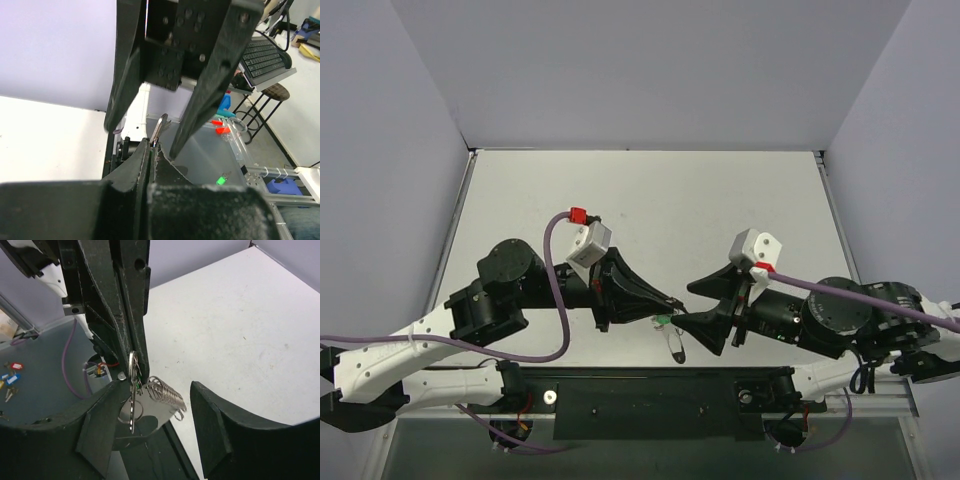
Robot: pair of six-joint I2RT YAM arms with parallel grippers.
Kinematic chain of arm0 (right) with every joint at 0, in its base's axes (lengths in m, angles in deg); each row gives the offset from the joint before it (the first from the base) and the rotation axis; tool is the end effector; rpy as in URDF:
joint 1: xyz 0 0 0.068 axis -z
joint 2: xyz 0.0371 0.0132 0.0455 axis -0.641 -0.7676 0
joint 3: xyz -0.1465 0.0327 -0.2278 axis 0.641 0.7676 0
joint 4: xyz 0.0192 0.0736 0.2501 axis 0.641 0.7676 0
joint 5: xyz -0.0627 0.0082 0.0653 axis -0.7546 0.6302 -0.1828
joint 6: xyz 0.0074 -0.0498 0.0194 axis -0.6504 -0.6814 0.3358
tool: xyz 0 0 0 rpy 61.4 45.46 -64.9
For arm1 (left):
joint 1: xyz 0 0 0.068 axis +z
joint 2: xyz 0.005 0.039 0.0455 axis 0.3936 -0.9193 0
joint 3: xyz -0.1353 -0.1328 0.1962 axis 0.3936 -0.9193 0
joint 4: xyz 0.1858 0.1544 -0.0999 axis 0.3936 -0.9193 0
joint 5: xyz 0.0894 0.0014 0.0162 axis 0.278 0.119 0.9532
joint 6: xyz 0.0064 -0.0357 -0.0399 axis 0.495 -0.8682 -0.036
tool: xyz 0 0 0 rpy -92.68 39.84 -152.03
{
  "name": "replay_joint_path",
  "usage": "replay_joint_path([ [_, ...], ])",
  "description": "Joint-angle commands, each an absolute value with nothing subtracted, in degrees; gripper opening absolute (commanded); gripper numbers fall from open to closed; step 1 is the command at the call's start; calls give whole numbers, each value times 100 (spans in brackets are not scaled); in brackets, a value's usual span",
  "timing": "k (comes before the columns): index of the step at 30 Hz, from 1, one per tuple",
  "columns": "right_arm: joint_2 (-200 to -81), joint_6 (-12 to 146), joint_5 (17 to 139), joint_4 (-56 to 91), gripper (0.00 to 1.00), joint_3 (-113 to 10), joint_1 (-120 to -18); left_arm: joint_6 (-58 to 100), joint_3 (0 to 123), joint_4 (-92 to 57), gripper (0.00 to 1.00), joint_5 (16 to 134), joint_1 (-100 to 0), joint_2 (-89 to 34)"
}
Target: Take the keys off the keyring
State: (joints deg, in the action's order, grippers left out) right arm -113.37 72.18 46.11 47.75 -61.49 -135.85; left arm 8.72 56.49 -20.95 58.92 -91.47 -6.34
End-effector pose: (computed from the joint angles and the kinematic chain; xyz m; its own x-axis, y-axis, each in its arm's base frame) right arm -0.0010 0.1478 0.5079 -0.1964 0.0783 -0.9774 -0.9309 0.2981 0.2110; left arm 0.0587 -0.1869 0.4631 -0.3359 -0.1559 -0.9289 0.9405 -0.1093 -0.3217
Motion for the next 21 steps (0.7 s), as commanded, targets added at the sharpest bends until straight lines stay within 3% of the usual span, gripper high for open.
replay_joint_path([
  [1,-11413,7258,4621,5265,54,-6871,-13567,1277,6256,-3002,0,6075,-9164,-569],
  [7,-11764,7249,4639,5793,60,-7530,-13567,1577,6792,-4066,0,5944,-9164,-893],
  [13,-12081,7346,4849,6356,45,-8014,-13558,1665,7083,-4533,0,5777,-9164,-1087],
  [21,-12195,7627,5017,6506,40,-7928,-13549,1630,7171,-4569,0,5759,-9182,-1149],
])
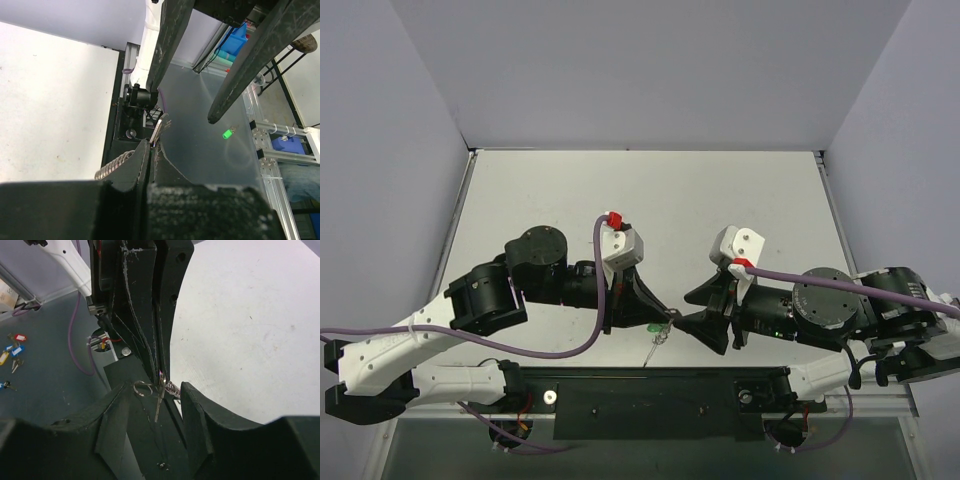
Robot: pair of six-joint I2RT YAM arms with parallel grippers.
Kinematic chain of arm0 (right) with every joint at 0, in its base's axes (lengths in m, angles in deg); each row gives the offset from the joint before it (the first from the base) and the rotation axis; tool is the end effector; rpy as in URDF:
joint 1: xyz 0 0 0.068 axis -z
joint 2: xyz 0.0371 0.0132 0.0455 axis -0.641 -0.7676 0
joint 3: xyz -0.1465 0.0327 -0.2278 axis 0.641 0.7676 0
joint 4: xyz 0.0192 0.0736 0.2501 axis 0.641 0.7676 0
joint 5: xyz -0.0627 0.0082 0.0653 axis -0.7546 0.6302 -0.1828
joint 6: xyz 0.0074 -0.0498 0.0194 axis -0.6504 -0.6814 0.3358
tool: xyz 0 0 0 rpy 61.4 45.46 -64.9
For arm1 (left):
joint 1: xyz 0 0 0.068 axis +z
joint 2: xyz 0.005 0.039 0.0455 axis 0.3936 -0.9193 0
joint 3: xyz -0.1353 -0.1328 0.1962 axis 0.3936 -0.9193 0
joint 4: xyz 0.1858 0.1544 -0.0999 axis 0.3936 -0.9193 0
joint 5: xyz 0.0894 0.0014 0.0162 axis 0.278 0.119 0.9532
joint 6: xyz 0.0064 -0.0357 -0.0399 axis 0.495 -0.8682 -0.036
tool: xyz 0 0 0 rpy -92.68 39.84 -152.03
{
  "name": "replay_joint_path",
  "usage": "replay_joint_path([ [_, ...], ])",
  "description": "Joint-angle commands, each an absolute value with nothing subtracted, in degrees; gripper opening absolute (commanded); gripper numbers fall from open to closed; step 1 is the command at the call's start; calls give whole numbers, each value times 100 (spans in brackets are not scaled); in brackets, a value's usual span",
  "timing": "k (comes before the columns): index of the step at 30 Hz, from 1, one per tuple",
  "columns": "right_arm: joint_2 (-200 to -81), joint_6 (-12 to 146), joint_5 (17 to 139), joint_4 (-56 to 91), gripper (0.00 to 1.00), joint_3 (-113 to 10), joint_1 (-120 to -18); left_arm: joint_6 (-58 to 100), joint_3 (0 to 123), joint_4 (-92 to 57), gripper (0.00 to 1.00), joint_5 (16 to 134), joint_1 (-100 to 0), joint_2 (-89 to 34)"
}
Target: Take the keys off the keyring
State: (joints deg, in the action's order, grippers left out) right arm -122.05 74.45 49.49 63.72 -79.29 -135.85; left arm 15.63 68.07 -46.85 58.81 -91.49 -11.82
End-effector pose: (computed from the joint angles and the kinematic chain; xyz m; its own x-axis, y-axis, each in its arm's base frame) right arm -0.0033 0.1510 0.5420 -0.2250 -0.0393 -0.9736 -0.9413 0.2670 0.2068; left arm 0.0619 -0.1952 0.4635 -0.3422 0.1392 -0.9292 0.9383 -0.0021 -0.3459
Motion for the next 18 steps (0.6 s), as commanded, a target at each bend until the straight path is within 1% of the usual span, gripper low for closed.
replay_joint_path([
  [1,-12213,7644,5017,6506,40,-7884,-13558,1621,7188,-4569,0,5733,-9182,-1167],
  [5,-12213,7662,4938,6497,35,-7796,-13567,1621,7197,-4613,0,5759,-9226,-1123],
  [10,-12257,7653,4858,6471,34,-7778,-13558,1586,7223,-4639,0,5768,-9261,-1140],
  [12,-12292,7645,4841,6462,31,-7778,-13558,1595,7206,-4639,0,5777,-9296,-1149],
  [15,-12327,7653,4814,6471,24,-7769,-13558,1577,7197,-4561,0,5786,-9331,-1149],
  [18,-12318,7688,4770,6462,23,-7690,-13558,1551,7180,-4455,0,5786,-9366,-1140],
])
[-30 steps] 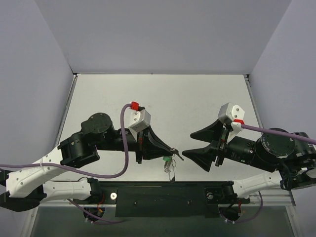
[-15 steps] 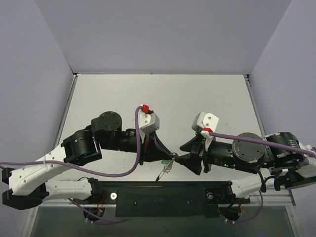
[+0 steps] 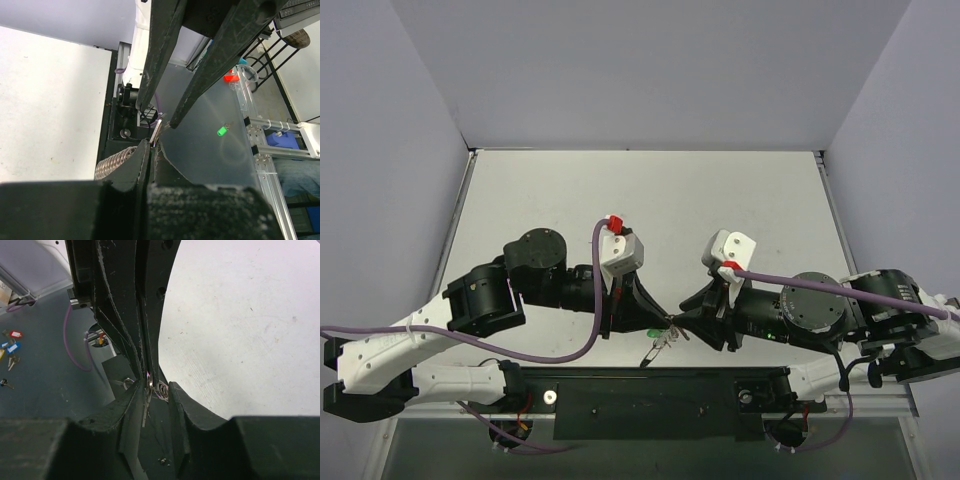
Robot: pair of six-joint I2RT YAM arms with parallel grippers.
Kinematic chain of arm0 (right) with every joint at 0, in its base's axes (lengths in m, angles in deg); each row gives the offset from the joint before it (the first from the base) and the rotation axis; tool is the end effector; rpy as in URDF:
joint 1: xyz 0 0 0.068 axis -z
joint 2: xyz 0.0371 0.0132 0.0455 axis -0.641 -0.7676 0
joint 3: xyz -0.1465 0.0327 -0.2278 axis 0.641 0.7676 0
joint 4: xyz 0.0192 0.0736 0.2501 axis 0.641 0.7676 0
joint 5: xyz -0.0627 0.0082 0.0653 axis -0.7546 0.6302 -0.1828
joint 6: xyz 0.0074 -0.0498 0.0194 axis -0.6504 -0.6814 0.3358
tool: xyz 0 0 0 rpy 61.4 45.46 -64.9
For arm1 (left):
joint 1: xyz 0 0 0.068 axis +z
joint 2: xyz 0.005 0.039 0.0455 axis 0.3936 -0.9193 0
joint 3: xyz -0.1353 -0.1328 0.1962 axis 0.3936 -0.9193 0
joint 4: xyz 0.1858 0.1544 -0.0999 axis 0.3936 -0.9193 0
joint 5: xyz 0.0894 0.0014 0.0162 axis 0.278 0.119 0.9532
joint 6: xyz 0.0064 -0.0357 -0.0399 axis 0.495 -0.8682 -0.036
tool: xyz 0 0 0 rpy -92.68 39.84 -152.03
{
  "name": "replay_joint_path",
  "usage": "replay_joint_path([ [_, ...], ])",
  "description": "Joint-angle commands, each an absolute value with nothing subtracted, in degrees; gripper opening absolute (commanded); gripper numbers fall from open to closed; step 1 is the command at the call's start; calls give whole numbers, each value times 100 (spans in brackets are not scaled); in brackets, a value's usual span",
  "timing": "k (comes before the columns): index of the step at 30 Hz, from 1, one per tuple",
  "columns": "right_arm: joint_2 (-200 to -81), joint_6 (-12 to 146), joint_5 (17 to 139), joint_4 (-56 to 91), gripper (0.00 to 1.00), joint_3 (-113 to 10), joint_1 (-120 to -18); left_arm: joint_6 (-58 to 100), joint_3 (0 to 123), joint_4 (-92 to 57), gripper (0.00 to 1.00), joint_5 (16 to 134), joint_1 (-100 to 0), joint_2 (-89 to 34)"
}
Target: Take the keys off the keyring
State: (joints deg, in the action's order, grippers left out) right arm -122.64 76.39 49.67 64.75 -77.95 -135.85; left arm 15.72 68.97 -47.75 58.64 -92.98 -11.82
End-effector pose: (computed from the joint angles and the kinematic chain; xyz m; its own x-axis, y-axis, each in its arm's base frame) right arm -0.0043 0.1595 0.5327 -0.2518 -0.0807 -0.9644 -0.9351 0.2771 0.2210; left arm 0.0559 -0.1947 0.4669 -0.3370 0.1489 -0.9297 0.9382 -0.0296 -0.3448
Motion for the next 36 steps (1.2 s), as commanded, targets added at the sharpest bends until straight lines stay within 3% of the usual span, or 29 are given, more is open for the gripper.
replay_joint_path([
  [1,-12318,7680,4770,6462,23,-7673,-13549,1551,7188,-4446,0,5786,-9375,-1140],
  [7,-12318,7715,4762,6453,20,-7628,-13549,1542,7136,-4385,0,5794,-9393,-1140],
  [9,-12318,7724,4770,6453,15,-7611,-13549,1524,7118,-4341,0,5803,-9402,-1123],
  [12,-12327,7741,4788,6453,0,-7620,-13540,1516,7100,-4323,0,5803,-9411,-1097],
  [19,-12240,7776,4736,6366,0,-7471,-13549,1419,7083,-4191,1,5943,-9410,-1061],
  [24,-12064,7812,4604,6190,0,-7330,-13558,1331,7048,-3989,41,5979,-9411,-1026],
  [26,-12020,7829,4560,6172,0,-7312,-13558,1357,7039,-4041,51,6075,-9411,-1009],
  [31,-11976,7917,4340,6233,0,-7224,-13558,1515,7092,-4322,61,6382,-9411,-921],
  [36,-12028,8188,3604,6295,0,-7128,-13549,1788,7118,-4867,61,7373,-9411,-903],
])
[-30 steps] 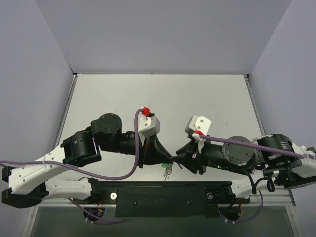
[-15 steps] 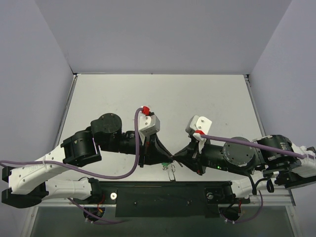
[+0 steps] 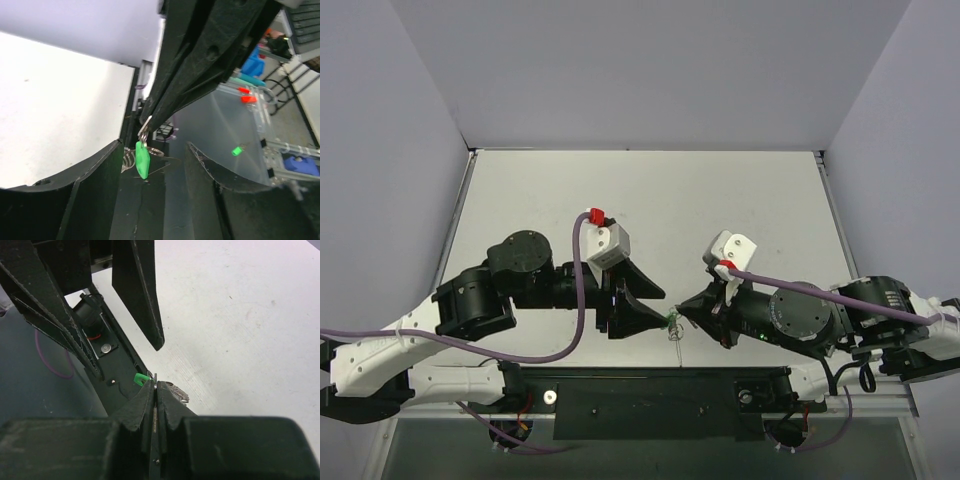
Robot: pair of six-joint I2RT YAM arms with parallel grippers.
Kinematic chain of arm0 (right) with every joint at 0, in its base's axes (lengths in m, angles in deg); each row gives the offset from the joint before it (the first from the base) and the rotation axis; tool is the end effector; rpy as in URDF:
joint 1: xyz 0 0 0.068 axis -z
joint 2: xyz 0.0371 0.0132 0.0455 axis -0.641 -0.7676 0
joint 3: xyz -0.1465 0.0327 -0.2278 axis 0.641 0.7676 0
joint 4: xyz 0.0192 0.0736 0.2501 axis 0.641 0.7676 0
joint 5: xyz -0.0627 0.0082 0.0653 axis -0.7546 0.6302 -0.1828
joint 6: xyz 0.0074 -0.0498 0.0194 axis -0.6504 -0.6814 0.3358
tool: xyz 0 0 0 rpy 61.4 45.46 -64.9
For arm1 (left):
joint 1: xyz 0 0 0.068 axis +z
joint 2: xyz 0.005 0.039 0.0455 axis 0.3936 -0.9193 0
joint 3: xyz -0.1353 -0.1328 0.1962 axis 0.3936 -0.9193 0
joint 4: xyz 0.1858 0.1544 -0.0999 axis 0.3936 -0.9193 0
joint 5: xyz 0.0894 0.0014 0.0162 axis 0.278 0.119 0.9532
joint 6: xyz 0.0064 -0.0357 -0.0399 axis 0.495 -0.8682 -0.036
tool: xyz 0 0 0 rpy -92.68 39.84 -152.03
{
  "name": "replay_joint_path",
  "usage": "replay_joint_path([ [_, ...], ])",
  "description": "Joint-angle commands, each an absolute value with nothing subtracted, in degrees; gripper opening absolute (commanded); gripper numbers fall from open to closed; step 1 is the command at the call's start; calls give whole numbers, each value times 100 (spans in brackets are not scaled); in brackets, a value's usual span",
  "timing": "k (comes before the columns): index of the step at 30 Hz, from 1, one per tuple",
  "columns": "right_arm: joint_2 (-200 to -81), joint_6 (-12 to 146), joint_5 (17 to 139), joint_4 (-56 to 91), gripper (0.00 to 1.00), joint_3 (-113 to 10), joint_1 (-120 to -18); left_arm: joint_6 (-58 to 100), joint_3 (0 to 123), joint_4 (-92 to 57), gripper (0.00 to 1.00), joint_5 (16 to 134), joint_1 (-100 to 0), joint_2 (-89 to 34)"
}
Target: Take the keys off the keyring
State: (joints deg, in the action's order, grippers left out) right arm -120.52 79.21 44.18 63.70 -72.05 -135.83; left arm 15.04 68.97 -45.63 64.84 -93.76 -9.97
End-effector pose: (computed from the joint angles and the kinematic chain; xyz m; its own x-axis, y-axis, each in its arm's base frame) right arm -0.0013 0.1619 0.5129 -0.2836 -0.0829 -0.9553 -0.8959 0.3782 0.2332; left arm 0.0534 -0.1851 0.4764 -0.3257 0.0603 -0.9436 0.9453 0.0398 -0.3237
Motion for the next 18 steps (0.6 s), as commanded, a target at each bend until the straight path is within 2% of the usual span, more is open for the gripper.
replay_joint_path([
  [1,-12054,8233,3523,6286,0,-7075,-13540,1788,7083,-4920,60,7516,-9411,-886],
  [5,-12177,8672,3232,6234,0,-6750,-13312,1788,6662,-4763,61,7956,-9445,-772],
  [6,-12221,8838,3354,6233,0,-6619,-13103,1788,6496,-4719,64,8105,-9463,-737],
  [13,-12143,9200,4339,5838,0,-5775,-11969,1657,5704,-4437,64,8853,-9472,-403],
  [18,-11985,9095,5129,5470,0,-5212,-11476,1323,5343,-4884,64,10020,-9455,-612],
])
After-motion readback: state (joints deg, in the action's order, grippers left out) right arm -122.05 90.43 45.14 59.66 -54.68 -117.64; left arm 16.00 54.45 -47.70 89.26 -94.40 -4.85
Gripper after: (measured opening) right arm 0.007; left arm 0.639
